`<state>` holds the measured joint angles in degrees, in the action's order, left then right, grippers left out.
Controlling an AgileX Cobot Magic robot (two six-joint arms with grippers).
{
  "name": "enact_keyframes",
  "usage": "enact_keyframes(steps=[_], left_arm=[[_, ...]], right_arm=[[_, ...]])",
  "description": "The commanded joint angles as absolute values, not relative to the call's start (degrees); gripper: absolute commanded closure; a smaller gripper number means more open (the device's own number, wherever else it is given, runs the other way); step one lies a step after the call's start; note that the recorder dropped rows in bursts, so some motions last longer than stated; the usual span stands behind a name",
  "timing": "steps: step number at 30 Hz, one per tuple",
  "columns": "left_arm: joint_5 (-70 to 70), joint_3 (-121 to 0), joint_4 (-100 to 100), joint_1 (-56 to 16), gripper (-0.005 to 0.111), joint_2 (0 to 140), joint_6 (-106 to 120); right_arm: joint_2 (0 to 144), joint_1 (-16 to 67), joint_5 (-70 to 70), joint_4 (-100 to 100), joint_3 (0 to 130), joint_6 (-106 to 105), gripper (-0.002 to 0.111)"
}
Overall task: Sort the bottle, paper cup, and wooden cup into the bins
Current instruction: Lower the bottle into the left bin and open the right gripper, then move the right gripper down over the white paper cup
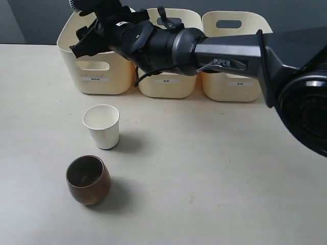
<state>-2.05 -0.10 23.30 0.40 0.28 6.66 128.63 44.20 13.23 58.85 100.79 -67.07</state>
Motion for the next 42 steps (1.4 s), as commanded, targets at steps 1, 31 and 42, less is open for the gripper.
enact_keyframes(steps=[1,31,42], left_arm=[[-1.7,0.0,22.8,0.4,0.107,0.0,6.6],[-1.7,0.0,22.8,0.4,0.107,0.0,6.6],[-1.7,0.0,22.8,0.4,0.107,0.0,6.6]], right_arm=[[125.4,44.4,12.5,58.5,101.1,-67.1,0.038],[112.3,45.1,-50.4,21.1,101.1,-33.9,0.039],[122.7,45.1,-45.3,21.1,101.1,-37.9,0.039]])
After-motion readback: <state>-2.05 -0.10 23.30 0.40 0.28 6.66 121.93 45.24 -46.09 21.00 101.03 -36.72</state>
